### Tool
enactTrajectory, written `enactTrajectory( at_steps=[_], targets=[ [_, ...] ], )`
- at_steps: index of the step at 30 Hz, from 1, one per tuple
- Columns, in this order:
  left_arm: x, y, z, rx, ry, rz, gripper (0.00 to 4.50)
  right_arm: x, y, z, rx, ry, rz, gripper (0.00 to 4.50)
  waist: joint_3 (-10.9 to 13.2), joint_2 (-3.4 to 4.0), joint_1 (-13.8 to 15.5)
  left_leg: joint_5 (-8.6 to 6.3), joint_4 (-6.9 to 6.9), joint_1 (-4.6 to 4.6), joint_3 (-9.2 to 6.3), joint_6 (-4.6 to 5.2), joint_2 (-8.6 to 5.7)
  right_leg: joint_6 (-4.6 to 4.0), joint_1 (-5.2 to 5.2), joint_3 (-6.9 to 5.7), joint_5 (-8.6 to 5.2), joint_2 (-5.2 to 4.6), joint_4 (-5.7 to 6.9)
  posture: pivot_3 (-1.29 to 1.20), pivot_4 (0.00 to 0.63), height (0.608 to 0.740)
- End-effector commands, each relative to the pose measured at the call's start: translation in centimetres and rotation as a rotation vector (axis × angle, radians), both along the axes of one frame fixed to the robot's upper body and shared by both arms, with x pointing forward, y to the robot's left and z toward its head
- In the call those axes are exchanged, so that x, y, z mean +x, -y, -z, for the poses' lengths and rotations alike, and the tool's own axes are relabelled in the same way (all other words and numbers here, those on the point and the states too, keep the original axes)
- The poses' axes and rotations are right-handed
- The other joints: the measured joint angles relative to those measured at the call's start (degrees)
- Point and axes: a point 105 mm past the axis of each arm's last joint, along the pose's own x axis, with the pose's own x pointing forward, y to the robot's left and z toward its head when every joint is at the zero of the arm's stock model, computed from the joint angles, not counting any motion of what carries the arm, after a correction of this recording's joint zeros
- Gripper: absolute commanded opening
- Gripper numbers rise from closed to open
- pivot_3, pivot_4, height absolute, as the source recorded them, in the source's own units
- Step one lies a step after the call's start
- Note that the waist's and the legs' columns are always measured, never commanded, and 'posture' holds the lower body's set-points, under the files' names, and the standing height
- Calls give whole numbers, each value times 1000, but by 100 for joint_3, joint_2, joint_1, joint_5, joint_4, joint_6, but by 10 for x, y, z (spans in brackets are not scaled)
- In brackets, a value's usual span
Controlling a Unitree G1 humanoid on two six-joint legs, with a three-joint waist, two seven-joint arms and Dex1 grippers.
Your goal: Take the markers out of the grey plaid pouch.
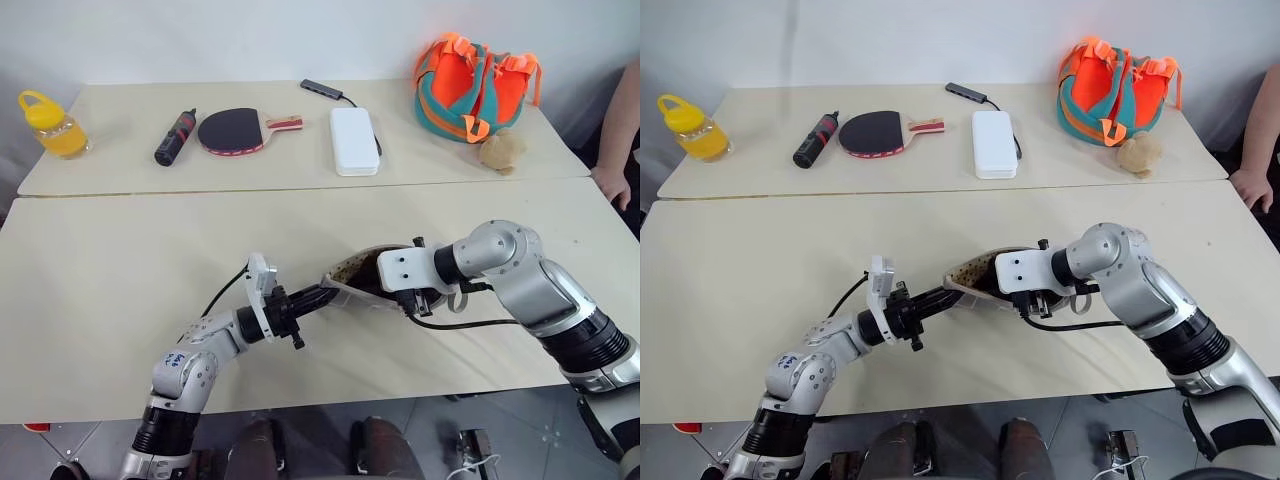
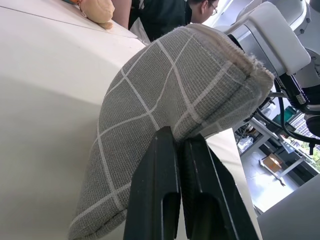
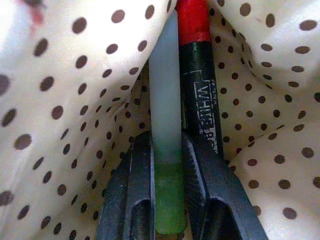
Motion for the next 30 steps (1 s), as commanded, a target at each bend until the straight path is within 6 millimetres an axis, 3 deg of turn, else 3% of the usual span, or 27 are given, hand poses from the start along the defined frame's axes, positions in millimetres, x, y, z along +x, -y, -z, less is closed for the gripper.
enactTrajectory(
  at_steps=[1,6,10,15,23,30],
  targets=[
    [1,-3,-1,11,23,-12,0,0,-6,-19,60,48,-20,391,0,0,0,0,0,0,0,0,0,0,0,0,0,0,0,0,150,740],
    [3,-5,-4,34,69,-28,0,0,-7,-39,149,67,-21,391,0,0,9,0,0,-2,0,0,-1,0,0,0,0,0,-1,0,150,740],
    [7,-7,-14,58,132,-48,0,-6,-9,-72,304,63,-20,391,0,0,20,0,0,-6,-4,1,-1,0,-2,-4,0,-2,-2,0,150,740],
    [10,-12,-16,80,164,-70,0,-4,1,-82,315,82,10,391,0,0,17,-1,-9,-7,-6,1,-3,0,-1,-8,0,-2,-11,0,150,740],
    [33,-34,-28,101,261,-221,0,-4,10,-84,305,85,27,391,0,0,15,-1,-15,-8,-6,1,-2,0,0,-12,0,-1,-23,0,150,740],
    [30,-40,-22,132,261,-221,0,-6,2,-122,530,107,7,391,0,0,16,0,-15,-9,-5,1,-2,0,-3,-12,0,-1,-18,0,150,740]
  ],
)
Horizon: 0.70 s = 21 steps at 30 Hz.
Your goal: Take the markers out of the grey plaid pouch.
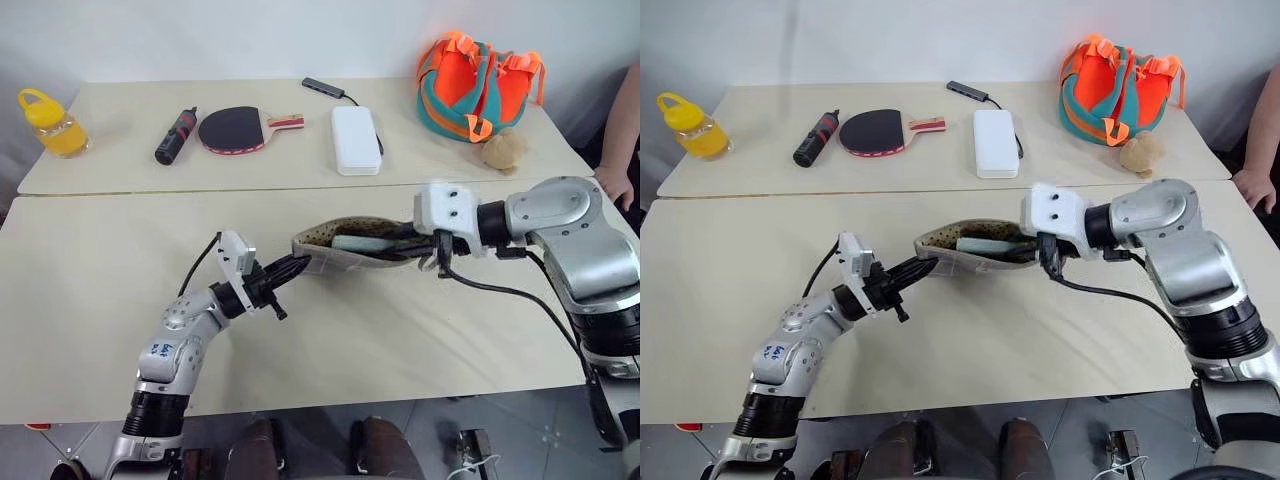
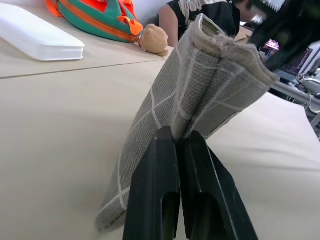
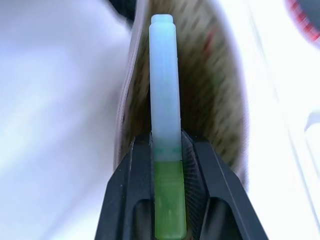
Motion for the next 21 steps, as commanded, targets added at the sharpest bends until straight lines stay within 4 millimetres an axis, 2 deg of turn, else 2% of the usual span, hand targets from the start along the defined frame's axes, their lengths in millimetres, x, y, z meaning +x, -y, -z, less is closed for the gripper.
enactTrajectory(
  at_steps=[1,4,7,9,12,15,17,21],
  targets=[
    [-3,-4,-2,4,21,-7,0,0,2,-35,106,113,14,391,0,0,7,0,0,0,-1,0,0,0,1,0,0,0,0,0,150,740],
    [-8,0,1,5,9,16,0,20,19,-56,169,247,123,391,0,0,2,-1,0,0,0,1,-1,0,4,-1,0,-2,-5,0,150,740],
    [-12,5,4,8,4,37,0,41,40,-56,88,366,231,391,0,0,1,0,2,1,2,1,0,0,5,-2,0,-1,-3,0,150,740],
    [-14,6,3,2,2,48,0,58,60,-41,-52,448,315,391,0,0,-1,-1,0,1,2,1,-1,0,5,-2,0,-1,-6,0,150,740],
    [-15,7,3,3,2,51,0,71,84,-4,-239,478,347,391,0,0,3,0,-3,1,5,0,-2,0,4,-2,0,-1,-10,0,150,740],
    [-16,8,3,2,-1,55,0,79,97,30,-294,482,355,391,0,0,-9,0,-8,1,8,0,-1,1,2,-1,0,0,-14,0,150,740],
    [-16,9,3,0,-3,58,0,82,102,45,-317,498,353,391,2,3,-31,1,-8,0,9,-1,-1,0,-1,0,0,0,-11,0,150,740],
    [-17,9,2,-1,-5,61,0,85,111,59,-307,489,371,391,6,10,-88,2,-6,1,18,-4,0,0,-13,14,0,0,7,0,150,740]
  ],
)
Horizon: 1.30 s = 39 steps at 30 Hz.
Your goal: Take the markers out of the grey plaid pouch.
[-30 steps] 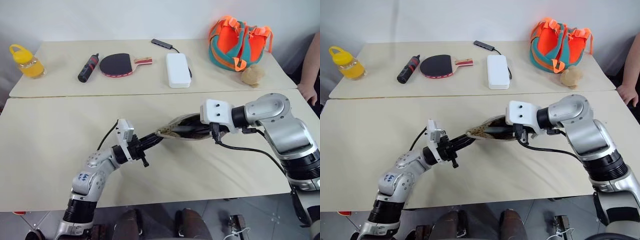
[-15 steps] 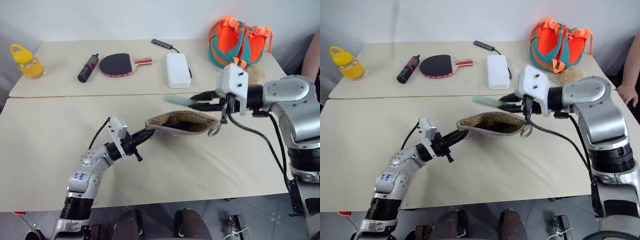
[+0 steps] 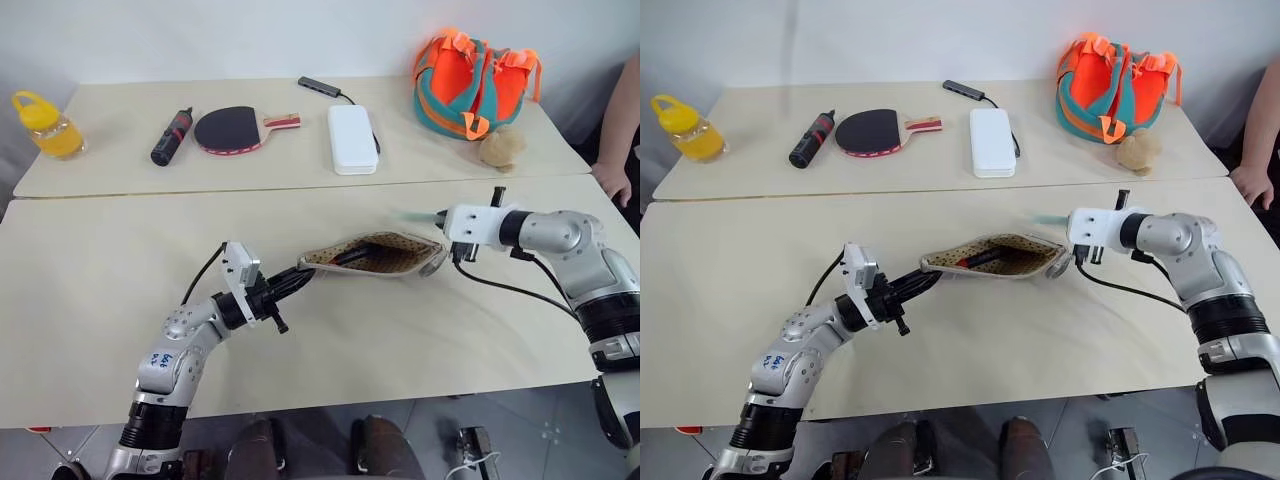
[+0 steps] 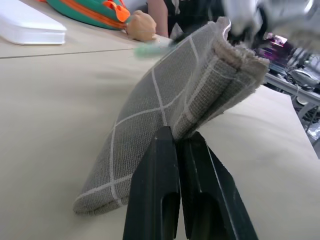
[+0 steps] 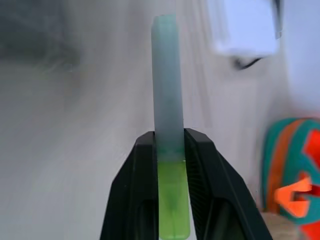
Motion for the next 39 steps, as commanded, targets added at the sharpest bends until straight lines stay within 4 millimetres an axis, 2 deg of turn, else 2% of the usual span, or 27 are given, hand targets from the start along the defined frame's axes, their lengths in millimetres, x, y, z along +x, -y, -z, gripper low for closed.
enactTrajectory(
  at_steps=[1,5,9,12,15,18,20,21,23,24,27,30,33,36,39],
  targets=[
    [-5,3,-8,-11,29,23,0,2,7,-5,-1,47,2,391,0,0,-20,0,2,0,-1,0,1,0,0,0,0,0,3,0,150,740],
    [-5,4,-9,-19,28,27,0,2,22,11,11,-24,61,391,0,0,-50,0,4,0,-2,0,0,0,2,1,0,0,5,0,150,740],
    [-5,4,-9,-18,27,26,0,3,23,4,56,-18,73,1749,0,0,-60,0,7,1,-4,0,0,0,4,1,0,-1,7,0,150,740],
    [-5,3,-9,-18,26,26,0,-3,12,-5,163,-90,40,2775,0,0,-58,0,7,1,-4,0,0,0,4,1,0,0,8,0,150,740],
    [-4,2,-10,-20,27,22,0,-19,-14,-47,343,-123,-87,2775,1,1,-62,0,7,1,-7,0,1,0,3,1,0,0,11,0,150,740],
    [-4,2,-11,-29,19,24,0,-30,-28,-77,421,-103,-143,2775,2,4,-57,0,7,1,-8,0,2,0,1,3,0,1,17,0,150,740],
    [-5,2,-11,-39,10,30,0,-43,-49,-107,530,-109,-239,2775,2,4,-42,0,10,0,-10,0,2,0,1,2,0,-1,16,0,150,740],
    [-5,3,-11,-42,10,32,0,-50,-57,-115,564,-124,-279,2775,2,3,-38,0,10,0,-10,1,1,0,3,2,0,-2,15,0,150,740],
    [-4,3,-10,-41,-5,36,0,-64,-74,-124,624,-186,-359,2405,2,3,-35,0,8,0,-11,1,2,0,2,1,0,-2,15,0,150,740],
    [-3,3,-9,-39,-14,36,0,-71,-82,-121,611,-221,-386,2197,2,4,-21,-1,8,0,-13,1,2,0,2,0,0,-1,16,0,150,740],
    [-2,4,-10,-48,-28,35,0,-95,-104,-97,550,-390,-441,1184,2,3,40,-1,6,-1,-16,2,1,0,4,-3,0,-2,11,0,150,740],
    [-2,5,-12,-56,-30,35,0,-99,-112,-74,446,-418,-418,122,2,3,84,-3,7,-2,-16,4,0,0,4,-2,0,-4,7,0,150,740],
    [-3,7,-13,-64,-41,43,0,-96,-112,-61,406,-415,-395,57,2,3,86,-3,12,-3,-13,5,-3,0,5,-2,0,-5,6,0,150,740],
    [-7,10,-15,-78,-66,69,0,-86,-109,-49,307,-354,-365,57,2,3,77,-3,12,-3,-12,5,-2,0,5,-2,0,-4,7,0,150,740],
    [-15,15,-20,-105,-117,137,0,-85,-105,-38,210,-364,-356,57,2,3,81,-3,10,-3,-11,4,-1,0,2,-2,0,-2,8,0,150,740]
  ],
)
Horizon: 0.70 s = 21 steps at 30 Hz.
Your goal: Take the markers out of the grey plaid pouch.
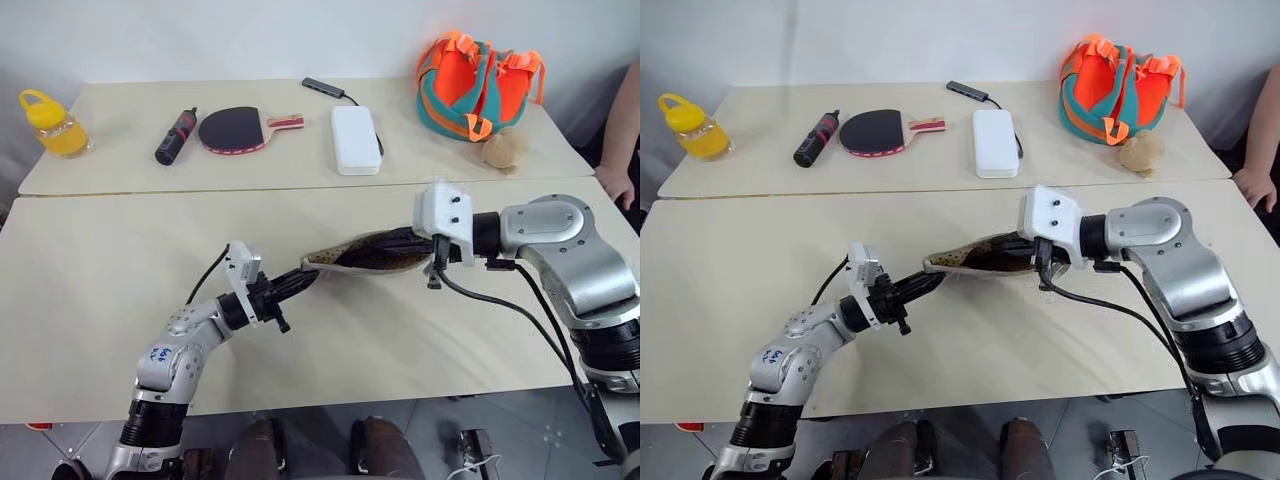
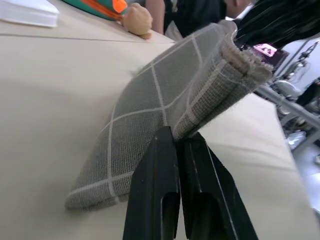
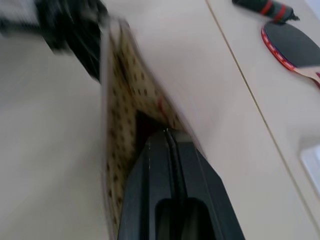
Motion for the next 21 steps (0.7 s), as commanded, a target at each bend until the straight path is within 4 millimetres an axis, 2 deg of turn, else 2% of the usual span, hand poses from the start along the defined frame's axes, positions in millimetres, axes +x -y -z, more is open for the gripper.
enactTrajectory(
  at_steps=[1,5,8,10,12,14,17,21],
  targets=[
    [-13,10,-18,-50,-11,97,0,-1,5,2,-96,46,-19,57,0,0,3,0,0,1,0,0,0,0,0,0,0,0,2,0,150,740],
    [-25,17,-35,-139,-89,194,0,-6,15,-8,-179,16,-32,57,0,0,4,0,-1,-1,-1,0,0,0,0,1,0,0,-1,0,150,740],
    [-26,17,-37,-165,-111,207,0,-14,13,-12,-207,-54,-61,57,0,0,-15,0,0,2,-3,0,1,0,3,2,0,0,-1,0,150,740],
    [-22,17,-27,-135,-130,182,0,-11,14,-2,-286,-65,-54,57,0,0,-24,0,-1,4,-3,-1,3,0,4,1,0,4,0,0,150,740],
    [-20,15,-15,-104,-147,159,0,-7,8,2,-276,-80,-50,57,0,0,-16,1,0,5,-3,-1,3,-1,5,1,0,4,0,0,150,740],
    [-22,15,-5,-47,-145,152,0,2,9,12,-305,-69,-27,57,0,0,-15,1,1,4,-2,-1,1,0,5,1,0,3,-3,0,150,740],
    [-17,10,5,-54,-158,108,0,10,10,28,-354,-43,-7,57,0,-1,-3,1,1,1,0,-1,0,0,1,1,0,2,-3,0,150,740],
    [-9,4,16,-48,-159,42,0,17,0,32,-356,5,-17,57,0,0,-20,1,4,3,-1,-1,1,0,6,-1,0,3,-4,0,150,740]
  ],
)
